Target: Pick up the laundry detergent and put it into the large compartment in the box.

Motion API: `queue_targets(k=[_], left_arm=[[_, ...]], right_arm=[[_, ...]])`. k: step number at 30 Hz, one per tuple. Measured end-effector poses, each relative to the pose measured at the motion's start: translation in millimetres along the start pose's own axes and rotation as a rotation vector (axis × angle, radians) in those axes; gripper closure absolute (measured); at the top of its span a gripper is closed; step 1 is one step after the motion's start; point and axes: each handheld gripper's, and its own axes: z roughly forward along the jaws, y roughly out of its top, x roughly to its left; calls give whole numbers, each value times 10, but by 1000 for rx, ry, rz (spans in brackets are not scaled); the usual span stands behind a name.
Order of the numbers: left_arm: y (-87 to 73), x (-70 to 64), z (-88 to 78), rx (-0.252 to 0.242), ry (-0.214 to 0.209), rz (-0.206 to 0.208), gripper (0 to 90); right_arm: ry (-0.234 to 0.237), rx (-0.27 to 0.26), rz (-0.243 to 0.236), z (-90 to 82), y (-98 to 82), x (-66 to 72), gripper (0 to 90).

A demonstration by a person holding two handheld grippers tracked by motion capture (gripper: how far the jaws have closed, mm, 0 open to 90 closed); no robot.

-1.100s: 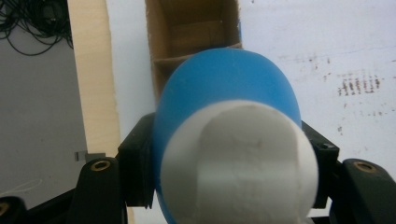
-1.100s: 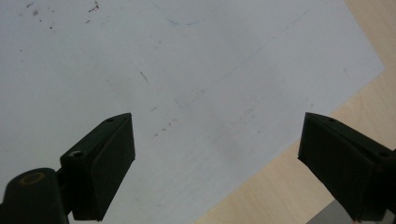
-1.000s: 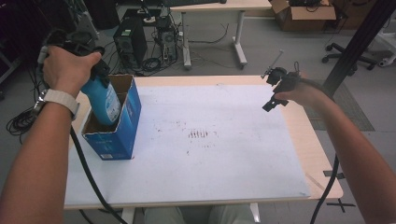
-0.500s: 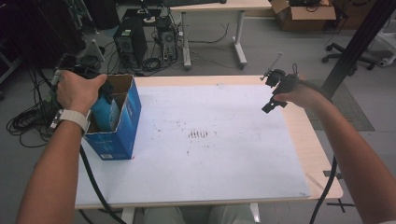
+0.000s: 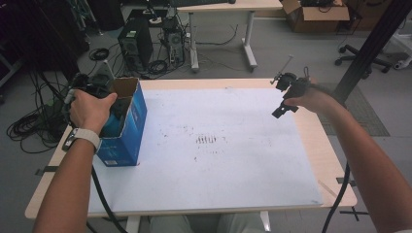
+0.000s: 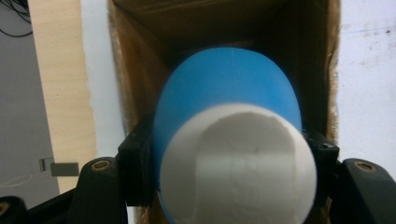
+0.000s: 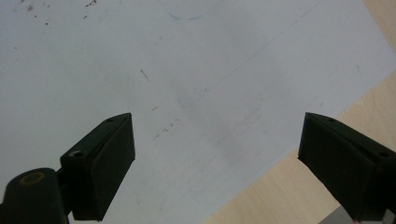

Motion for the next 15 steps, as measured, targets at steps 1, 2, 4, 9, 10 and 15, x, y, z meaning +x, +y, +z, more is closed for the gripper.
queue_targets(k=[1, 2, 4, 9, 10, 15], left_arm=[[-2, -3, 24, 3, -2, -1, 372], [-5, -4, 53, 4, -5, -3, 372], [-9, -4, 93, 11, -7, -1, 372], [-20, -9, 178, 12, -8, 5, 371], [-15, -10, 180, 15, -11, 4, 371], [-5, -10, 184, 21, -12, 7, 371]], right_arm=[[1, -1, 1, 2, -1, -1, 108], [0, 1, 1, 4, -3, -2, 108], [2, 2, 2, 9, -8, -5, 108], [1, 4, 6, 13, -19, -14, 108], [1, 5, 7, 13, -19, -15, 108], [4, 2, 6, 23, -10, -11, 108]])
